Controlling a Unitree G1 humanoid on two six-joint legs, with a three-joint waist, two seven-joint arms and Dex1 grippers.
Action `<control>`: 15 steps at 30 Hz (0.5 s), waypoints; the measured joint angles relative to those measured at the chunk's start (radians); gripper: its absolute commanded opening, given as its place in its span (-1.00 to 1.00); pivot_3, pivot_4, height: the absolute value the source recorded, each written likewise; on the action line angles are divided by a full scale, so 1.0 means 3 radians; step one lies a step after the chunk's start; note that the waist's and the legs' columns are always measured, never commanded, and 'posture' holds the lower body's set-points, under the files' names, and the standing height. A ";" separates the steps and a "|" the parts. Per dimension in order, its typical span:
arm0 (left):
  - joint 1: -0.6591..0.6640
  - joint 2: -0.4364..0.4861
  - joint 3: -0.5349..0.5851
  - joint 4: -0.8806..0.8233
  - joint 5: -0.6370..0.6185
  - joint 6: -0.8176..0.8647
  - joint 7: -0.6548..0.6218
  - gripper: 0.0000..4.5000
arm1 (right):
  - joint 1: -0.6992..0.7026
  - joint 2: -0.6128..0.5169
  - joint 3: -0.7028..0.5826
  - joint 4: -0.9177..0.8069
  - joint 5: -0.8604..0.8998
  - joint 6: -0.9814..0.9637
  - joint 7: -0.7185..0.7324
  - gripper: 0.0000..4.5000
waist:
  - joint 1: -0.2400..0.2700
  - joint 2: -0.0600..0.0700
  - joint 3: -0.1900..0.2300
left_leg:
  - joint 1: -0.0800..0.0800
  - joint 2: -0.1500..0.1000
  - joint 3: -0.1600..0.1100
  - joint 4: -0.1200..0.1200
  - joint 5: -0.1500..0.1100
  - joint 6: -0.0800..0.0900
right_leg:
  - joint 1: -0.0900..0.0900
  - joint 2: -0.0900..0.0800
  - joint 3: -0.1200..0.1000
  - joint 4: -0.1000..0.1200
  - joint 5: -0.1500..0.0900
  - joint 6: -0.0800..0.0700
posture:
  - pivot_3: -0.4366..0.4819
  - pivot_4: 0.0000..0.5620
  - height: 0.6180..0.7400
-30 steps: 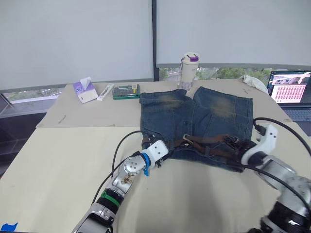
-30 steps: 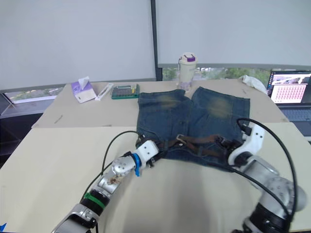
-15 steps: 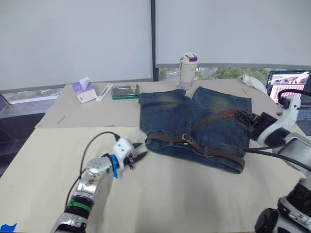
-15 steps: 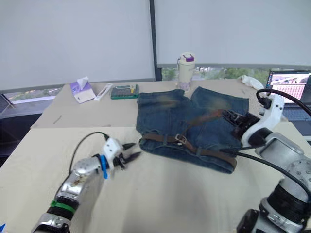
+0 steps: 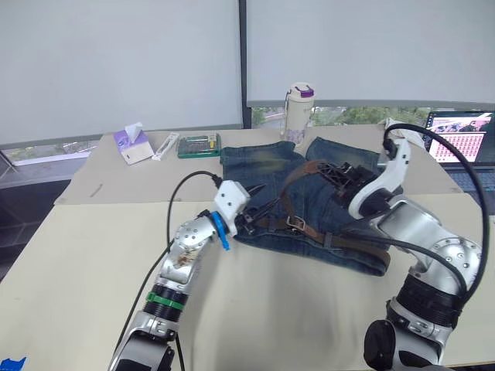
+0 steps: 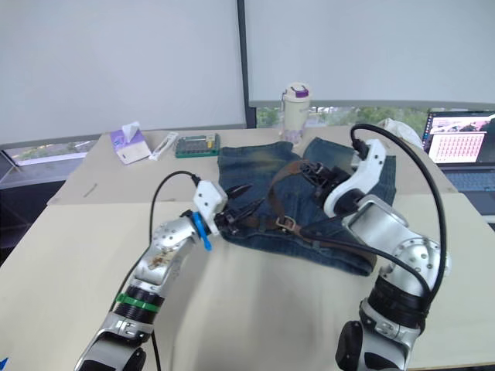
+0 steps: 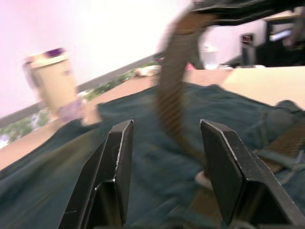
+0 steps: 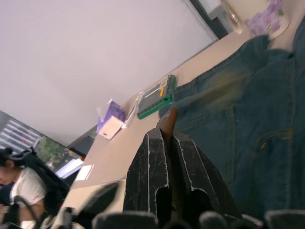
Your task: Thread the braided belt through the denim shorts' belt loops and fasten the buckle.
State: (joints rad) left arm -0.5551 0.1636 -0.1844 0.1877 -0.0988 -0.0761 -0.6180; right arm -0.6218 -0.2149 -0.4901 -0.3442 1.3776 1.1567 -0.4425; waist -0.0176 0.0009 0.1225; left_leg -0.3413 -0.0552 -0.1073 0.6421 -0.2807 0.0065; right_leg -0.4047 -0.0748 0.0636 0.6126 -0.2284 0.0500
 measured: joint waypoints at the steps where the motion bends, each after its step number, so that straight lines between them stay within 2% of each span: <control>1: -0.0042 -0.0006 -0.0011 0.0080 0.0086 -0.0058 0.0074 0.04 | 0.0005 -0.0002 0.0044 -0.0002 0.0037 -0.0046 -0.0026 -1.00 | -0.0002 0.0000 0.0000 | 0.0001 0.0000 0.0000 0.0000 0.0000 0.0000 | 0.0000 0.0000 0.0000 0.0000 0.0000 0.0000 | -0.05 -0.47 1.00; 8: -0.0252 -0.0212 -0.0046 0.0424 0.0335 -0.0253 0.0361 0.04 | 0.0096 0.0003 0.0388 -0.0011 0.0117 -0.0303 -0.0105 -1.00 | 0.0012 0.0000 0.0000 | -0.0002 -0.0003 0.0001 0.0002 0.0000 0.0000 | 0.0001 -0.0003 0.0000 -0.0001 0.0000 0.0000 | -0.05 -0.47 1.00; 9: -0.0252 -0.0221 -0.0053 0.0462 0.0364 -0.0308 0.0378 -0.14 | 0.0123 -0.0002 0.0434 -0.0037 0.0141 -0.0350 -0.0114 -1.00 | 0.0011 0.0000 0.0000 | -0.0002 -0.0002 0.0000 0.0002 0.0000 0.0000 | 0.0000 -0.0002 0.0000 -0.0001 0.0000 0.0000 | -0.05 -0.47 1.00; 11: -0.0252 -0.0226 -0.0051 0.0488 0.0386 -0.0333 0.0397 -0.30 | 0.0155 -0.0022 0.0471 -0.0052 0.0162 -0.0397 -0.0133 -1.00 | 0.0010 0.0000 0.0000 | -0.0002 -0.0002 0.0000 0.0002 0.0000 0.0000 | 0.0000 -0.0001 0.0000 -0.0001 0.0000 0.0000 | -0.05 -0.47 1.00; 15: -0.0252 -0.0244 -0.0047 0.0527 0.0397 -0.0339 0.0434 -0.89 | 0.0211 -0.0041 0.0578 -0.0073 0.0183 -0.0494 -0.0146 -1.00 | 0.0006 0.0000 0.0000 | -0.0002 -0.0001 0.0000 0.0002 0.0000 0.0000 | 0.0000 0.0000 0.0000 -0.0001 0.0000 0.0001 | -0.05 -0.47 1.00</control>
State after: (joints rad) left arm -0.6308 0.0903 -0.1985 0.3458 0.0202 -0.1779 -0.4878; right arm -0.5585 -0.2272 -0.3168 -0.3663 1.4326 1.0084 -0.4862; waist -0.0157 0.0009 0.1225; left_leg -0.3418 -0.0556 -0.1072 0.6426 -0.2806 0.0067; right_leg -0.4047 -0.0750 0.0634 0.6122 -0.2285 0.0502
